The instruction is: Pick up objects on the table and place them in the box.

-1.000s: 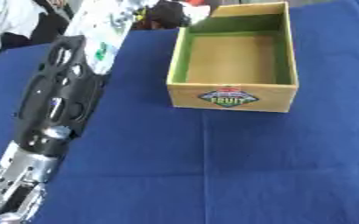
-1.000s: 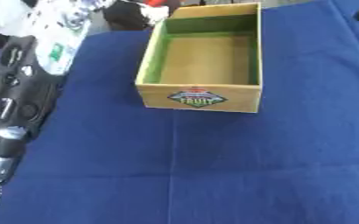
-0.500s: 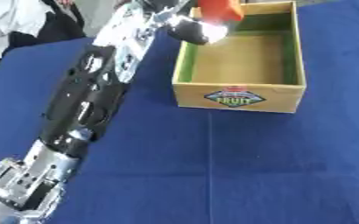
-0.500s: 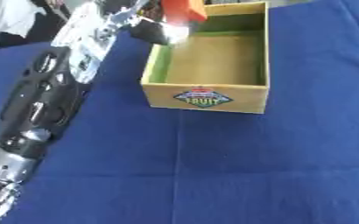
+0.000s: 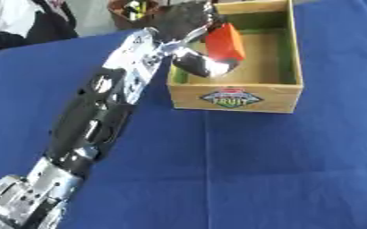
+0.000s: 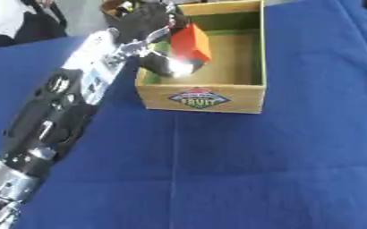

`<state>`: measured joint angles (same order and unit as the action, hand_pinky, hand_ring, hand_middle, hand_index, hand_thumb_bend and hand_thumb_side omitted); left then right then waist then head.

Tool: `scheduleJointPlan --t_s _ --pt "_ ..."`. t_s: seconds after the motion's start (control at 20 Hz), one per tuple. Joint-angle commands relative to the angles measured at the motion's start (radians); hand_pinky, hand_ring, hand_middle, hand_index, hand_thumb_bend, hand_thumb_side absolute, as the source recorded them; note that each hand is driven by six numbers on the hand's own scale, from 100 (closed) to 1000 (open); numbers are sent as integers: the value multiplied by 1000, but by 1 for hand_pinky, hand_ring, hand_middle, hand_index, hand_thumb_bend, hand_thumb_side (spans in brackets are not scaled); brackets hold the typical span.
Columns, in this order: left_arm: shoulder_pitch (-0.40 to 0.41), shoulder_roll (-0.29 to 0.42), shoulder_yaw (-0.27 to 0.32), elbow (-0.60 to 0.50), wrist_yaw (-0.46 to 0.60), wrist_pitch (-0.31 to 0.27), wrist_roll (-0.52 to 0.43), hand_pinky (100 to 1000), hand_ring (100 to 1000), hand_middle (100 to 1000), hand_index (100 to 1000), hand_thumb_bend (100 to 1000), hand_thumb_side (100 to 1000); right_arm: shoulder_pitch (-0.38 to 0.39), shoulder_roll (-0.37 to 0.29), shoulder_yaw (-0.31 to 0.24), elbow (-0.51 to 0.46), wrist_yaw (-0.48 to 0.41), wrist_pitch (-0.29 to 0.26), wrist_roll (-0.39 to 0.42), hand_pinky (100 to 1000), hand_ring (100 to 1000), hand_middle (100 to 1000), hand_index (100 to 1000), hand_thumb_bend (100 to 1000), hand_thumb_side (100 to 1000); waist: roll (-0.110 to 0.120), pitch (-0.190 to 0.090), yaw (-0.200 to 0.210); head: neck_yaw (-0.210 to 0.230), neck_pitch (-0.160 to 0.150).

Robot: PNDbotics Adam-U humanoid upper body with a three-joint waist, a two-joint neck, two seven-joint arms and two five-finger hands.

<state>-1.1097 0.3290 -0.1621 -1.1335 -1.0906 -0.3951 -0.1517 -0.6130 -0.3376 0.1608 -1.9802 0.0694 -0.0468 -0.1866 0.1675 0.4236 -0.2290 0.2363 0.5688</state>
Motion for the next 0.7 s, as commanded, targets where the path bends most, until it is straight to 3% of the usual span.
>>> scheduleJointPlan --t_s 0.05,0.35,0.45,0.7 --pt "-17 6 -2 4 -15 -26 3 361 446 325 536 100 661 -15 -4 -1 -20 -5 -4 -1 930 866 616 798 100 599 -11 -19 -2 -2 -9" --pt "-12 5 3 12 -59 -18 7 460 538 490 938 120 697 -12 -3 -1 -20 -4 -3 -2 931 866 614 797 100 600 -11 -18 -2 -4 -10" --pt "-11 5 4 11 -79 -3 7 495 581 539 1000 236 698 -11 -2 -1 -20 -4 -2 -1 931 865 614 797 100 600 -11 -18 -2 -4 -10" --pt "-9 8 7 7 -126 36 27 578 681 675 1000 427 708 -10 -1 -2 -20 -4 -2 -2 931 866 613 797 100 600 -13 -17 -4 -3 -17"
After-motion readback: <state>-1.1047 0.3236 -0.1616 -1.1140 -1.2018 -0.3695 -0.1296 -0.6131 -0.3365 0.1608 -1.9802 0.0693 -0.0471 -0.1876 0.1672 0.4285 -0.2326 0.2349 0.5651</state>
